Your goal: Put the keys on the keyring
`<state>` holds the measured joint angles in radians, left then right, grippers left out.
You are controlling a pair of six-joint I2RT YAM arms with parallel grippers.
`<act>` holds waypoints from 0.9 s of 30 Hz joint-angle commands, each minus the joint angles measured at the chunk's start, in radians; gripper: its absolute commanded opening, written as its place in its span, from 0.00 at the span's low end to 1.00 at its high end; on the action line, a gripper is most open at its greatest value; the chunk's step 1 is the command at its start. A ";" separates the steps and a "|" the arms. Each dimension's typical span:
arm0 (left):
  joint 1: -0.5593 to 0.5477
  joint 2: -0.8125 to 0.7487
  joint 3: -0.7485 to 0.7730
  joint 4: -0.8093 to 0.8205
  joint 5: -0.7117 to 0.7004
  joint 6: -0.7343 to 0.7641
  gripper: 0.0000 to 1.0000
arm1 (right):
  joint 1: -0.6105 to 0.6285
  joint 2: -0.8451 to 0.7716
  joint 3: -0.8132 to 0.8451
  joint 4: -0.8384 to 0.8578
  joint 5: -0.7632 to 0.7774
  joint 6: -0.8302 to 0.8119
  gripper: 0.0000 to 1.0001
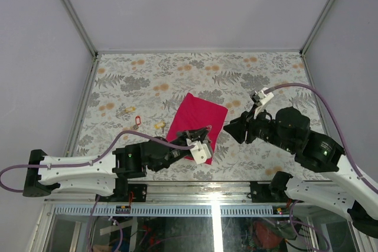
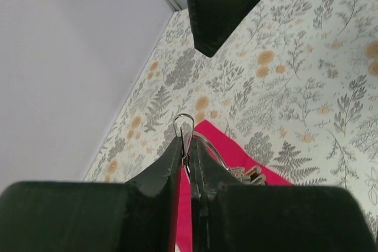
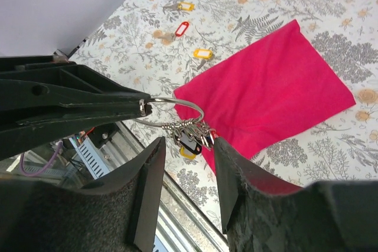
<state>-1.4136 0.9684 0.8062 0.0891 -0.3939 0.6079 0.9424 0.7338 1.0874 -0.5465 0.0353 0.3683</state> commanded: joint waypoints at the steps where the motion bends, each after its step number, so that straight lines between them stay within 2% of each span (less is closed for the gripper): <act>1: -0.005 -0.023 0.065 -0.052 -0.049 0.014 0.00 | 0.001 0.003 -0.005 0.072 0.010 0.053 0.46; 6: -0.006 -0.031 0.074 -0.077 -0.038 0.005 0.00 | 0.001 0.067 0.026 0.097 -0.098 0.042 0.50; 10: -0.005 -0.022 0.079 -0.079 -0.040 0.004 0.00 | 0.002 0.149 0.073 0.073 -0.165 0.058 0.50; 17: -0.006 -0.020 0.080 -0.077 -0.037 -0.001 0.00 | 0.001 0.217 0.105 0.065 -0.203 0.043 0.43; 27: -0.006 -0.022 0.080 -0.079 -0.030 -0.002 0.00 | 0.001 0.229 0.106 0.089 -0.212 0.010 0.31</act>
<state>-1.4136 0.9619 0.8394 -0.0231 -0.4122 0.6067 0.9424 0.9554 1.1473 -0.5114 -0.1535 0.4068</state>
